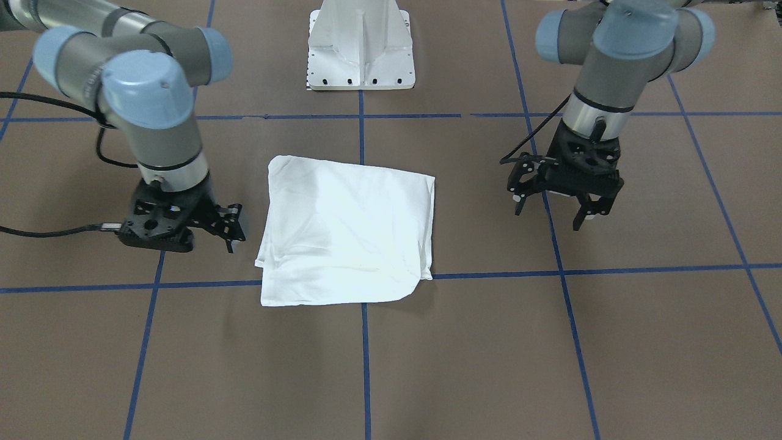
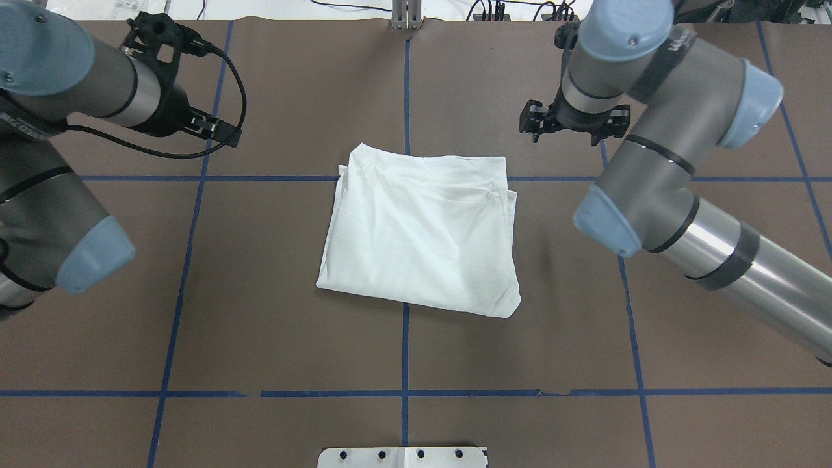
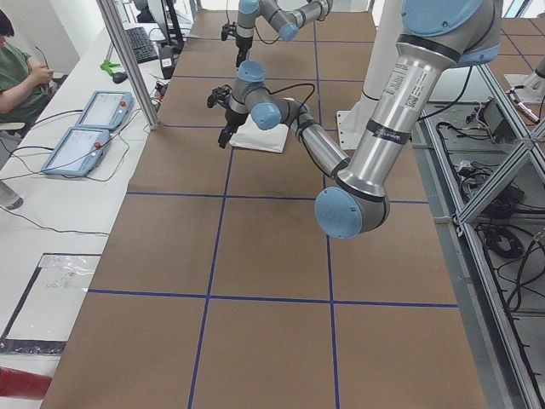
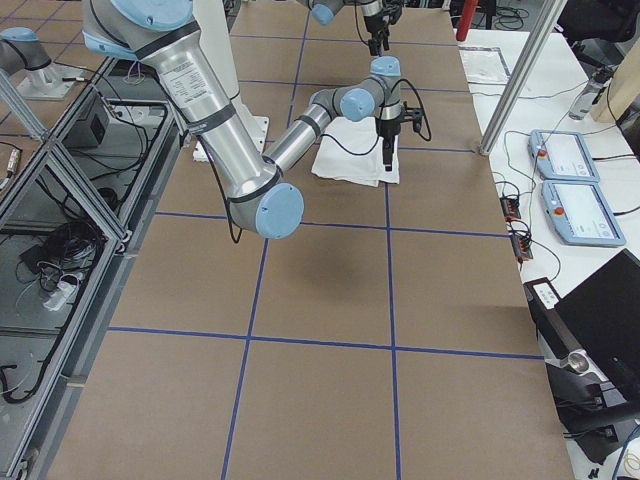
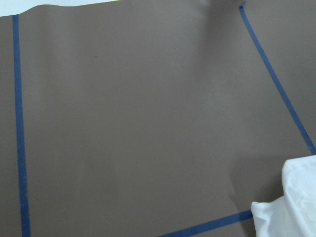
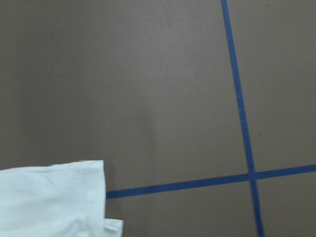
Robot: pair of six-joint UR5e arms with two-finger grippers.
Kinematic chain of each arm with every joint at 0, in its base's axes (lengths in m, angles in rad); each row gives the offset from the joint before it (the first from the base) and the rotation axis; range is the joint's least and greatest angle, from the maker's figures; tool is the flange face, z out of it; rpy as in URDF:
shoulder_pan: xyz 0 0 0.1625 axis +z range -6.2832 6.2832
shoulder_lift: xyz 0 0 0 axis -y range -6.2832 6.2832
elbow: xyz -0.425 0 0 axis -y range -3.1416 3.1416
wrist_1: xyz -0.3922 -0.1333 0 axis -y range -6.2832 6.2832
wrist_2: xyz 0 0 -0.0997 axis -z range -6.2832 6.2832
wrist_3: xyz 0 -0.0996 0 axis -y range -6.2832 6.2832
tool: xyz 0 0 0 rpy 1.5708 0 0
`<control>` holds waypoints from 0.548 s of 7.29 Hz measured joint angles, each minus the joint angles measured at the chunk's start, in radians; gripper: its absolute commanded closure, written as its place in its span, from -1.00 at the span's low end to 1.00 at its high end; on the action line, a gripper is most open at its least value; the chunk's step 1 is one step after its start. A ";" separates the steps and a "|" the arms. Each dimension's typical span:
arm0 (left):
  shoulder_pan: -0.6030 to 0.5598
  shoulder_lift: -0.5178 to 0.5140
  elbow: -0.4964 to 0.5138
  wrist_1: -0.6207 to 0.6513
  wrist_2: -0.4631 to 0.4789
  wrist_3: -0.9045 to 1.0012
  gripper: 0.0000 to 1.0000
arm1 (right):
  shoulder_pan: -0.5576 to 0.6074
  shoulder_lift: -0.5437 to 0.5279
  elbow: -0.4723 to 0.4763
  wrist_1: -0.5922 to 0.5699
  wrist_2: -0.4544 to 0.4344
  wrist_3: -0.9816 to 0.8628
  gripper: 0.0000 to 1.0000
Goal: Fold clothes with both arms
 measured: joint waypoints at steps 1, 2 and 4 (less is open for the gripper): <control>-0.075 0.077 -0.065 0.035 -0.066 0.116 -1.00 | 0.067 -0.084 0.066 -0.039 0.062 -0.143 -1.00; -0.165 0.162 -0.109 0.049 -0.134 0.246 -1.00 | 0.144 -0.176 0.101 -0.053 0.118 -0.295 -1.00; -0.360 0.312 -0.136 0.052 -0.248 0.471 -1.00 | 0.308 -0.354 0.120 -0.057 0.209 -0.608 -1.00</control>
